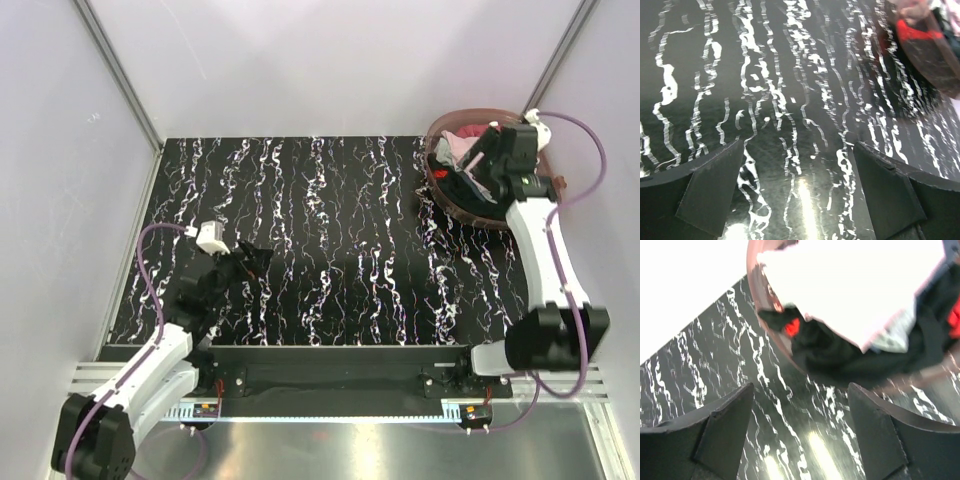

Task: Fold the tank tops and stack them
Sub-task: Grab the tank top from the pile

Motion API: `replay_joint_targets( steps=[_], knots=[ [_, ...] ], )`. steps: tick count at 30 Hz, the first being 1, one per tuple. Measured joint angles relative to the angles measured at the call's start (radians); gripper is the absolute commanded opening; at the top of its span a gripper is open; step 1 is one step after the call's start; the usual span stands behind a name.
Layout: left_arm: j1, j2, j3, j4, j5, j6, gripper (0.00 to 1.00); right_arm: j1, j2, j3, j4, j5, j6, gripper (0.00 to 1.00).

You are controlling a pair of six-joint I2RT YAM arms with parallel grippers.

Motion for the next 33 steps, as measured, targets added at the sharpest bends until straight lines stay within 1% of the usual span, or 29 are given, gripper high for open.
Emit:
replay_joint_targets(
  steps=[4, 8, 13, 14, 15, 16, 17, 18, 19, 21, 22, 25, 27, 29, 33],
  knots=[
    [-0.040, 0.026, 0.002, 0.032, 0.005, 0.010, 0.99, -0.003, 0.206, 0.193, -0.028, 0.006, -0.008, 0.84],
    [-0.076, 0.072, 0.013, 0.040, 0.005, 0.022, 0.99, -0.004, 0.402, 0.360, -0.064, 0.025, -0.026, 0.82],
    [-0.125, 0.086, 0.022, 0.045, 0.002, 0.033, 0.99, -0.005, 0.632, 0.542, -0.120, 0.075, -0.057, 0.79],
    [-0.131, 0.086, 0.023, 0.046, 0.001, 0.034, 0.99, -0.005, 0.672, 0.578, -0.135, 0.089, -0.065, 0.69],
    [-0.138, 0.086, 0.026, 0.045, -0.001, 0.038, 0.99, -0.005, 0.706, 0.610, -0.151, 0.103, -0.077, 0.65],
    [-0.142, 0.087, 0.028, 0.045, -0.003, 0.040, 0.99, -0.005, 0.744, 0.649, -0.162, 0.117, -0.086, 0.59],
    [-0.146, 0.088, 0.031, 0.046, -0.005, 0.042, 0.99, -0.005, 0.777, 0.682, -0.175, 0.131, -0.094, 0.40],
    [-0.150, 0.089, 0.034, 0.047, -0.008, 0.045, 0.99, -0.006, 0.802, 0.708, -0.191, 0.146, -0.109, 0.35],
    [-0.153, 0.089, 0.037, 0.046, -0.010, 0.046, 0.99, -0.006, 0.817, 0.724, -0.203, 0.158, -0.114, 0.28],
    [-0.157, 0.091, 0.042, 0.046, -0.015, 0.050, 0.99, -0.006, 0.822, 0.727, -0.214, 0.172, -0.128, 0.02],
    [-0.158, 0.093, 0.045, 0.045, -0.018, 0.051, 0.99, -0.006, 0.820, 0.727, -0.212, 0.173, -0.130, 0.00],
    [-0.161, 0.101, 0.053, 0.043, -0.023, 0.054, 0.99, -0.006, 0.807, 0.723, -0.211, 0.172, -0.134, 0.00],
    [-0.162, 0.101, 0.054, 0.041, -0.029, 0.058, 0.99, -0.006, 0.767, 0.672, -0.189, 0.165, -0.135, 0.00],
    [-0.163, 0.100, 0.054, 0.039, -0.034, 0.061, 0.99, 0.000, 0.684, 0.581, -0.165, 0.148, -0.140, 0.00],
    [-0.167, 0.090, 0.054, 0.034, -0.045, 0.068, 0.99, 0.038, 0.481, 0.487, -0.152, 0.121, -0.171, 0.00]
  ],
)
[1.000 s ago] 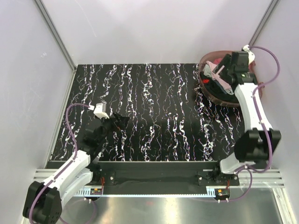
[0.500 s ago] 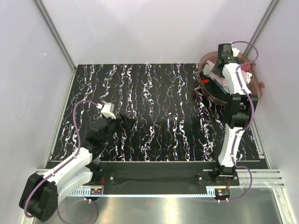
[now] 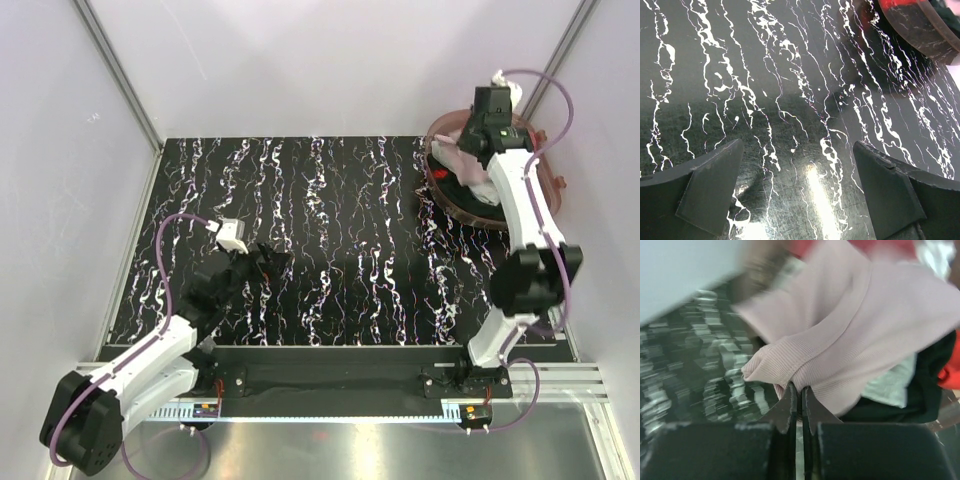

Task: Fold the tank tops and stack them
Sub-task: Grab the tank top from the pile, then move the tank top to the center of the board

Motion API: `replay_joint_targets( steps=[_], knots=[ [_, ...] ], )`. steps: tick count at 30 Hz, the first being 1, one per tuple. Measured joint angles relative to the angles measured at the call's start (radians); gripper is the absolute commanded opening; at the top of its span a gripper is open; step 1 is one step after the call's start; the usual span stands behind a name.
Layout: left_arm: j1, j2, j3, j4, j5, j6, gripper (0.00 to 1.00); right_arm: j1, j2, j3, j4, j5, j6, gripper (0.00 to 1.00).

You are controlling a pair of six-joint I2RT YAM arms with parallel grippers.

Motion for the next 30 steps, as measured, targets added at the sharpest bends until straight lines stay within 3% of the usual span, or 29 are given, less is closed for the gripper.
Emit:
replay_joint_targets(
  steps=[5, 9, 12, 13, 14, 15, 17, 20, 23, 26, 30],
  knots=[
    [-0.003, -0.019, 0.000, -0.003, -0.024, 0.005, 0.99, 0.220, -0.227, 0.039, 0.021, -0.093, -0.063, 0.00],
    [-0.003, -0.049, 0.000, -0.011, -0.048, 0.008, 0.99, 0.435, -0.319, 0.135, 0.030, -0.266, -0.101, 0.00],
    [-0.004, -0.087, 0.000, -0.027, -0.074, 0.009, 0.99, 0.468, -0.389, 0.161, 0.031, -0.379, -0.098, 0.04],
    [-0.004, -0.101, 0.000, -0.033, -0.082, 0.010, 0.99, 0.462, -0.409, 0.163, 0.029, -0.396, -0.095, 0.13],
    [-0.004, -0.119, 0.000, -0.041, -0.093, 0.010, 0.99, 0.457, -0.426, 0.165, 0.030, -0.399, -0.089, 0.29],
    [-0.005, -0.139, -0.001, -0.048, -0.109, 0.010, 0.99, 0.454, -0.438, 0.165, 0.031, -0.404, -0.082, 0.57],
    [-0.005, -0.178, -0.001, -0.063, -0.142, 0.010, 0.99, 0.452, -0.463, 0.133, 0.055, -0.422, -0.077, 0.68],
    [-0.005, -0.215, -0.001, -0.080, -0.189, 0.008, 0.99, 0.450, -0.502, -0.021, 0.109, -0.465, -0.066, 0.70],
    [-0.005, -0.216, -0.001, -0.116, -0.240, 0.003, 0.99, 0.450, -0.548, -0.307, 0.181, -0.481, -0.030, 0.69],
    [-0.005, -0.171, 0.004, -0.170, -0.290, -0.005, 0.99, 0.449, -0.548, -0.591, 0.212, -0.494, 0.012, 0.69],
    [-0.005, -0.092, 0.021, -0.230, -0.323, -0.019, 0.99, 0.454, -0.550, -0.821, 0.222, -0.531, 0.058, 0.70]
  ],
)
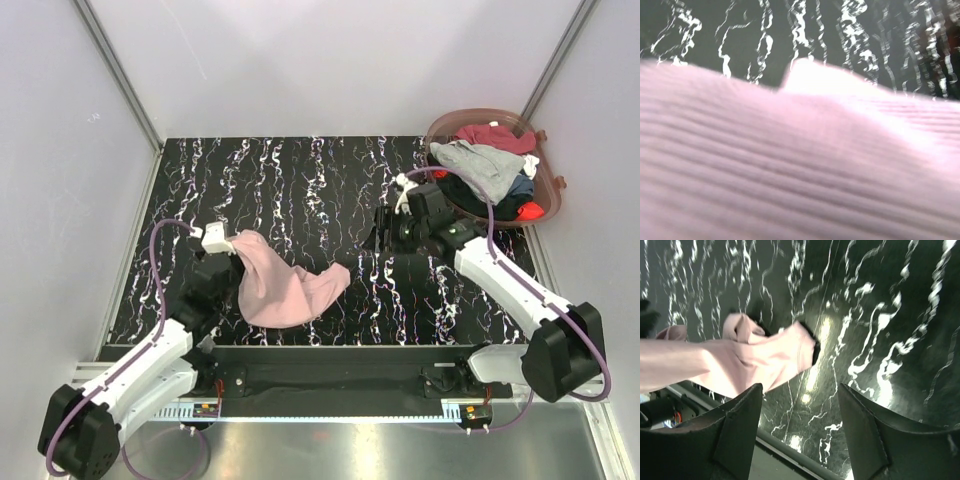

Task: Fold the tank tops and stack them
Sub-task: Move the tank top to the center of the board, then flatten the tank top out

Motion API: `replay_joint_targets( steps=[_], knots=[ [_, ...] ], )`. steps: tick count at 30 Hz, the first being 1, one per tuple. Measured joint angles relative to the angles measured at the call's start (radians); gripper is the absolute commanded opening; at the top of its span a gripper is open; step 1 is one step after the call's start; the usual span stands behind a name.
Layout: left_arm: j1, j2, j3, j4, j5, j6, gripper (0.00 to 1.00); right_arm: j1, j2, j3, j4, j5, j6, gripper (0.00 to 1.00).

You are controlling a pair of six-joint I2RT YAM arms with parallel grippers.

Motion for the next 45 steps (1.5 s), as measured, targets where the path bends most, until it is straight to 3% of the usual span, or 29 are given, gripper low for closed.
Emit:
replay_joint_targets(
  steps=[8, 17, 23, 26, 28, 30, 38, 45],
  knots=[
    [0.000, -0.006, 0.025, -0.036, -0.043, -0.008, 0.99, 0.085, 0.048, -0.074, 0.121, -0.018, 0.032, 0.65],
    [0.000, -0.054, 0.025, -0.053, -0.066, -0.008, 0.99, 0.192, 0.381, 0.040, 0.147, 0.069, 0.032, 0.58],
    [0.000, -0.054, 0.025, -0.053, -0.066, -0.008, 0.99, 0.215, 0.515, 0.088, 0.138, 0.149, 0.033, 0.56],
    [0.000, -0.055, 0.025, -0.053, -0.066, -0.008, 0.99, 0.231, 0.554, 0.122, 0.124, 0.176, 0.032, 0.44],
    [0.000, -0.056, 0.025, -0.054, -0.066, -0.008, 0.99, 0.242, 0.574, 0.145, 0.119, 0.190, 0.027, 0.15],
    [0.000, -0.059, 0.025, -0.055, -0.065, -0.008, 0.99, 0.249, 0.587, 0.163, 0.115, 0.194, 0.024, 0.00],
    [0.000, -0.068, 0.025, -0.058, -0.058, -0.008, 0.99, 0.234, 0.585, 0.306, -0.048, 0.349, 0.006, 0.00],
    [0.000, -0.067, 0.025, -0.058, -0.055, -0.008, 0.99, 0.010, 0.431, 0.685, -0.201, 0.442, -0.013, 0.00]
  ],
)
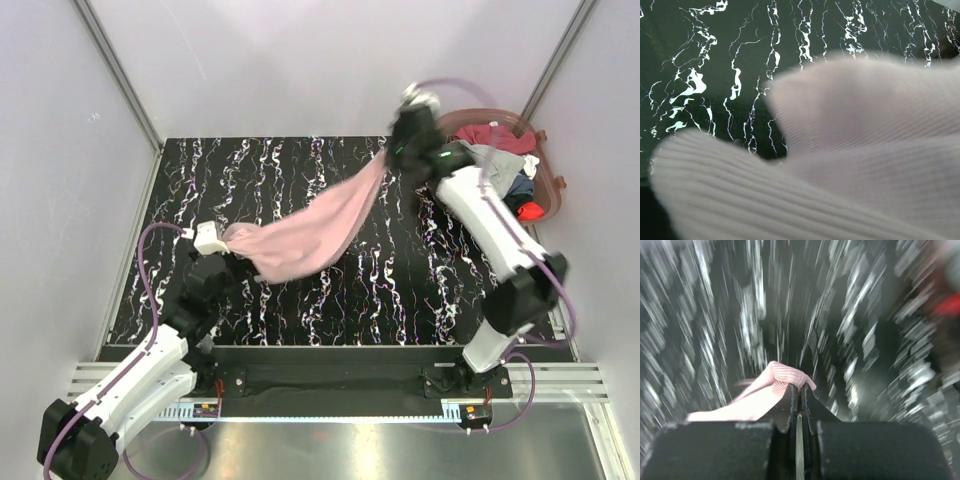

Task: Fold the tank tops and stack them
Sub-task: Flatten the tank top out

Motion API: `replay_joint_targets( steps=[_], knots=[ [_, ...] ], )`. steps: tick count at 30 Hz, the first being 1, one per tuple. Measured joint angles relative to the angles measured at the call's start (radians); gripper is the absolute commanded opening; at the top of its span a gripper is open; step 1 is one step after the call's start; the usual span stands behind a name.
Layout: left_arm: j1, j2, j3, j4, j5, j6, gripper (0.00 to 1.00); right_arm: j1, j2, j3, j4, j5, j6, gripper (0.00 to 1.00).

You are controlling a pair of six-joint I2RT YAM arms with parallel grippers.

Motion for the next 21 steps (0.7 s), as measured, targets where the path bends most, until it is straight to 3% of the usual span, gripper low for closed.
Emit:
replay_joint_targets(
  steps=[3, 9, 18, 21],
  knots=[
    [0.000, 0.000, 0.000, -0.003, 0.003, 0.000, 0.99, -0.060, -0.092, 0.158, -0.021, 0.047, -0.015, 0.00],
    [0.000, 0.001, 0.000, -0.006, 0.005, 0.000, 0.99, -0.034, -0.180, 0.423, -0.057, 0.060, -0.054, 0.00],
    [-0.001, 0.114, 0.054, -0.045, -0.018, -0.016, 0.99, -0.038, -0.150, 0.496, -0.196, 0.094, -0.075, 0.00],
    [-0.002, 0.161, 0.072, -0.054, -0.018, -0.018, 0.99, -0.089, -0.139, 0.499, -0.241, 0.109, -0.051, 0.00]
  ],
)
